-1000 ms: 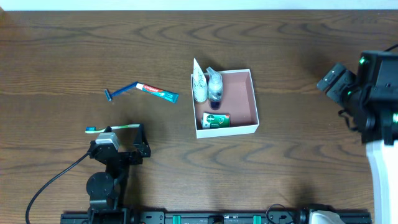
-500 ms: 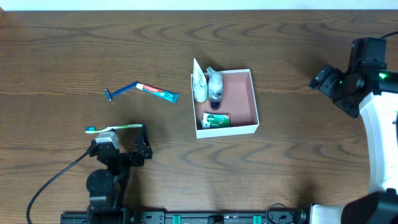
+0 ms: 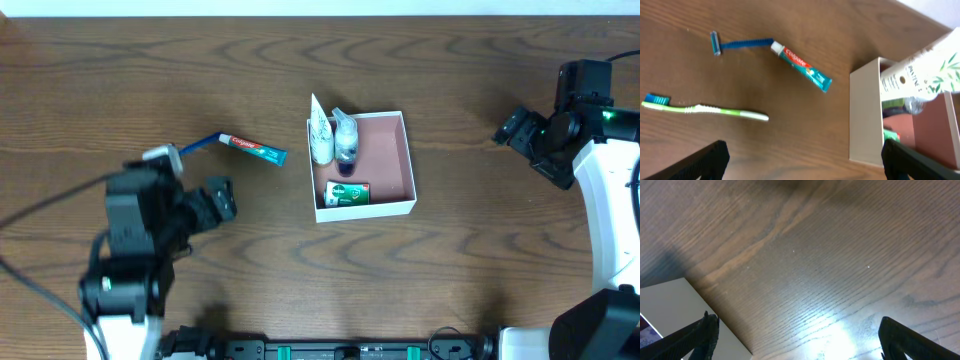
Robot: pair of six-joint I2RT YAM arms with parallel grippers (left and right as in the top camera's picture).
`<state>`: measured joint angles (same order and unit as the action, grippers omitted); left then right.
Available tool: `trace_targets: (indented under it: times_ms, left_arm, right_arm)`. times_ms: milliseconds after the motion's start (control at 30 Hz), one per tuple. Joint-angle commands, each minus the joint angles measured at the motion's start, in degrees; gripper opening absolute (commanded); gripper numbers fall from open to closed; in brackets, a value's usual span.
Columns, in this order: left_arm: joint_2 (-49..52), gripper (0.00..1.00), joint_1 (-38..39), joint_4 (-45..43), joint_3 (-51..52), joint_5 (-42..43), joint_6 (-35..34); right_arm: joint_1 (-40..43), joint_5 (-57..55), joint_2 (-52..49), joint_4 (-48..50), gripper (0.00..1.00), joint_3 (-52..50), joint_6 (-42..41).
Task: Pack container
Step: 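Reach the left gripper to the green toothbrush and grasp its handle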
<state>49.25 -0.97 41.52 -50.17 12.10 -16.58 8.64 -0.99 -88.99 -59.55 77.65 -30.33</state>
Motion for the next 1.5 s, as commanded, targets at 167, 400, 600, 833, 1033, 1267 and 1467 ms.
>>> trace_targets:
  times_ms: [167,400,600,833,1033,1267,1467]
  left_arm:
    - [12.87,0.98,-0.24,1.64,-5.75,0.94,-0.2]
    - [24.13,0.98,-0.26,1.27,-5.75,-6.05,-9.68]
    - [34.69,0.98,-0.31,1.49,-5.73,-11.82,-26.99]
    - [43.91,0.98,-1.29,0.59,-5.73,-13.22,-45.33]
    - [47.41,0.98,-3.04,-0.79,-5.68,-13.18,-52.83]
    - [49.48,0.98,-3.96,-4.81,-5.66,-13.14,-52.76]
    - [51.1,0.93,-3.96,-6.05,-5.66,-12.76,-53.18]
  right_arm:
    - [0.46,-0.07,-0.22,-0.07,0.99,0.17,0.81]
    - [0.46,-0.07,-0.22,-0.07,0.99,0.17,0.83]
    - [0.46,-0.07,-0.22,-0.07,0.99,0.17,0.83]
    - [0.46,-0.04,-0.22,-0.07,0.99,0.17,0.81]
    - [0.46,-0.07,-0.22,-0.07,0.99,0.17,0.83]
    - [0.46,-0.04,-0.22,-0.07,0.99,0.17,0.81]
    - [0.46,-0.07,-0.22,-0.07,0.99,0.17,0.81]
